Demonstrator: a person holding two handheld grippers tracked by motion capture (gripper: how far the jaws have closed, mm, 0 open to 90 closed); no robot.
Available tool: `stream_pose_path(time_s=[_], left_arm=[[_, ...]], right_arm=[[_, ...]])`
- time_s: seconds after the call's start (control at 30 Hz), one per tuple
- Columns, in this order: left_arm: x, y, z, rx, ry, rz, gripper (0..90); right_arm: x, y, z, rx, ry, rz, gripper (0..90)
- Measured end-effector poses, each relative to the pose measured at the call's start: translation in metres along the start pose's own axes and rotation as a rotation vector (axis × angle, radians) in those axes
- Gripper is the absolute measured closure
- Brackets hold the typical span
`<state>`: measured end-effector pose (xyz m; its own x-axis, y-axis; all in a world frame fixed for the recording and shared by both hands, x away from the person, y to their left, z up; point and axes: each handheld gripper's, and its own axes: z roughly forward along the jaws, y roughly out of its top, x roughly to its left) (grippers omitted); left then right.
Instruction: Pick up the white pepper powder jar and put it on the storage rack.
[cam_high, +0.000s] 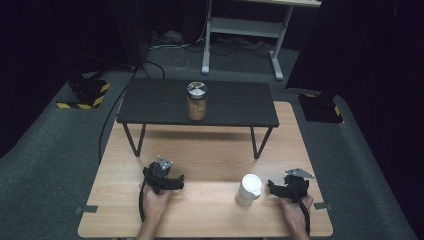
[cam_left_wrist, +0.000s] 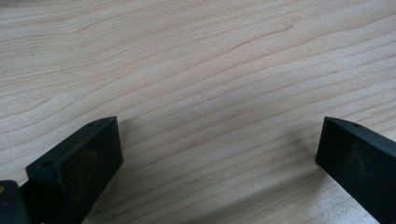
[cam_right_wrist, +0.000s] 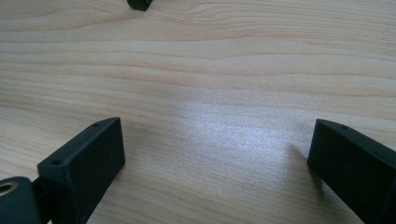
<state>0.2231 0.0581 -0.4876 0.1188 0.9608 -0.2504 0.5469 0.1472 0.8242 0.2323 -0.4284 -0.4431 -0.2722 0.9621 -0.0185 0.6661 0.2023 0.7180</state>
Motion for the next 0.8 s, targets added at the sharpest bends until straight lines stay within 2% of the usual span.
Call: stream_pose_path(time_s=[0.17, 0.5, 0.67, 0.8], left_arm=[[0.000, -0.001, 0.000, -0.003, 0.000, -0.004, 0.4], [0.000, 0.000, 0.000, -0.003, 0.001, -0.004, 0.4], [0.000, 0.000, 0.000, -0.003, 0.001, -0.003, 0.4], [0.000, 0.000, 0.000, -0.001, 0.001, 0.004, 0.3]], right_arm=[[-0.003, -0.003, -0.004, -0.005, 0.044, -0.028, 3.7], [-0.001, -0.013, -0.021, -0.040, 0.113, -0.102, 3.6], [-0.002, -0.024, -0.032, -0.062, 0.172, -0.160, 3.6], [-0.003, -0.031, -0.037, -0.076, 0.219, -0.182, 3.6]])
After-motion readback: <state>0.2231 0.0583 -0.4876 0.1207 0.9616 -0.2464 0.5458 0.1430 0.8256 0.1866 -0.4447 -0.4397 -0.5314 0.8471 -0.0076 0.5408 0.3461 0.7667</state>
